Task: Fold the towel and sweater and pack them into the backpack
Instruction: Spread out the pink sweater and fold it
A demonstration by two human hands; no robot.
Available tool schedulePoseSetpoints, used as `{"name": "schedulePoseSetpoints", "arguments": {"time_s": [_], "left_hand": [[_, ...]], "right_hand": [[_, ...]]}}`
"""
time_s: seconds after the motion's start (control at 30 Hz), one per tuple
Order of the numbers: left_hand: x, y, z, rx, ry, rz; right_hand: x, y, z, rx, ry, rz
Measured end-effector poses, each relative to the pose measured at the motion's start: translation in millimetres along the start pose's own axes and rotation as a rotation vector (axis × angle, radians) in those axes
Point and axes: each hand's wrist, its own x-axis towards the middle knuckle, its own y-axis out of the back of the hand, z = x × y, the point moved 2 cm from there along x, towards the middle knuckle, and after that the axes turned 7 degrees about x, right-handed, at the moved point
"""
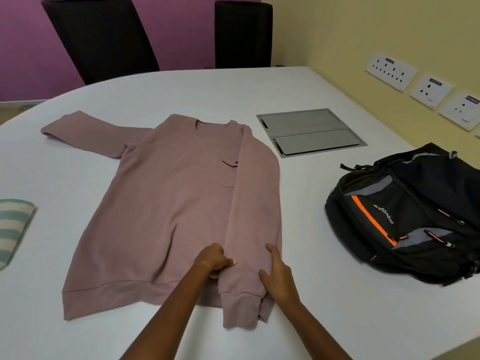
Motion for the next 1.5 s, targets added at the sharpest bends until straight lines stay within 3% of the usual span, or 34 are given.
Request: {"name": "schedulePoseSetpoints", "arguments": {"time_s": [0.17, 0.3, 0.43, 0.57, 0.77, 1.2, 1.5], "left_hand": [[-2.2, 3.9, 3.9, 0.135, 0.040, 0.005], [0.7, 1.0, 9.5, 0.247, 0.002, 0.276], [4.3, -5.0, 18.1, 0.354, -0.227, 0.526], [15.8, -9.2, 10.5, 0.549, -0.305, 0.414], [34.3, -11.7, 7.1, 0.566, -0.260, 0.301], [84.5, 8.6, 78.8, 0.525, -0.216, 0.178], [101.2, 39.4, 87.1, 0.619, -0.287, 0.466]], "right_hand": [[-0.7, 0.9, 1.8, -0.358, 0.020, -0.043], [9.3, 5.4, -7.8, -0.537, 0.118, 0.040], [29.1, -0.1, -9.6, -0.548, 0.152, 0.009], [47.8, -6.6, 1.7, -0.603, 0.073, -0.106], [76.2, 3.6, 7.0, -0.632, 0.082, -0.154], [168.7, 63.1, 3.6, -0.699, 0.064, -0.213], [203.5, 49.2, -28.9, -0.725, 0.196, -0.022]]}}
